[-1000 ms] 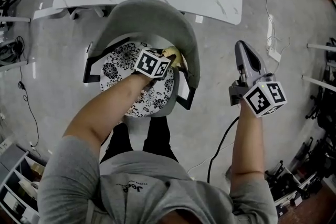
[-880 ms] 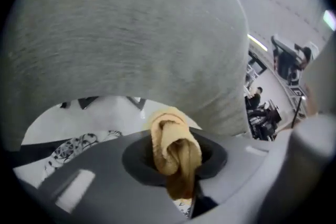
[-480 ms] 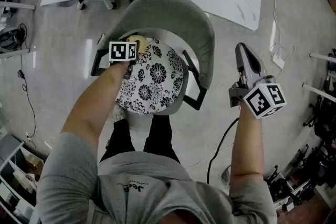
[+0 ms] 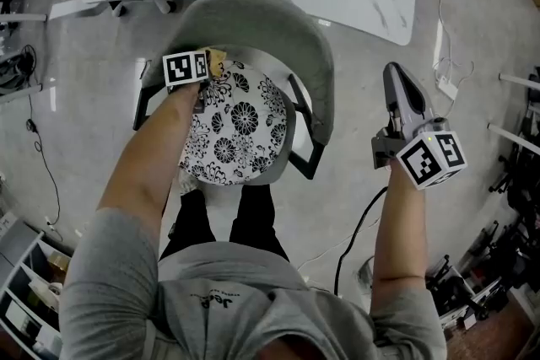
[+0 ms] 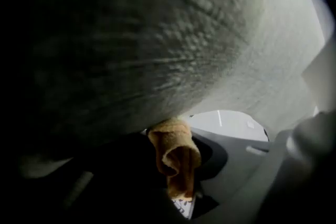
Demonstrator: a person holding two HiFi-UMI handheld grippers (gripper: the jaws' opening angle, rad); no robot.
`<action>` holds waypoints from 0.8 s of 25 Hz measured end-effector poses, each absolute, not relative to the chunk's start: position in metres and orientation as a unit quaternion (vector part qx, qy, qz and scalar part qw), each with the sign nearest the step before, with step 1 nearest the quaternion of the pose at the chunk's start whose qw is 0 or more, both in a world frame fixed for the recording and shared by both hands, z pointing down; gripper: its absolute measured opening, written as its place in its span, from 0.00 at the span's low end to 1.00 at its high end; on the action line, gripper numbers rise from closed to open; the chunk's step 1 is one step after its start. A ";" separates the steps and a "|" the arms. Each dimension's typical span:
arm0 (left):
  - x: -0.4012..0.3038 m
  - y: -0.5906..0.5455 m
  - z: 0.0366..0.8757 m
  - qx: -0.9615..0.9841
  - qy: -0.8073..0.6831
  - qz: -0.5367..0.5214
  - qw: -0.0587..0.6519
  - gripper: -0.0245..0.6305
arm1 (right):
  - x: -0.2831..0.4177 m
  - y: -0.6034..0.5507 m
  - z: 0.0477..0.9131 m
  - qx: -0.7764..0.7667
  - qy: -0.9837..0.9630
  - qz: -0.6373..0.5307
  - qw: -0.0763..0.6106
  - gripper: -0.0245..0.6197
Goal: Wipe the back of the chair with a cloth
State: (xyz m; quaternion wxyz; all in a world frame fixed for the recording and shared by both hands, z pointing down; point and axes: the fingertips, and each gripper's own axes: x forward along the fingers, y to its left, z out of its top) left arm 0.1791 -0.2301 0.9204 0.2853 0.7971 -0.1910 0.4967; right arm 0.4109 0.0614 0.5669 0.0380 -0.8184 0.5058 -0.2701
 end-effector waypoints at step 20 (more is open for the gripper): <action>0.311 -0.072 0.903 0.836 0.038 0.517 0.183 0.22 | 0.448 0.125 0.569 -0.839 0.475 -0.261 0.051 0.04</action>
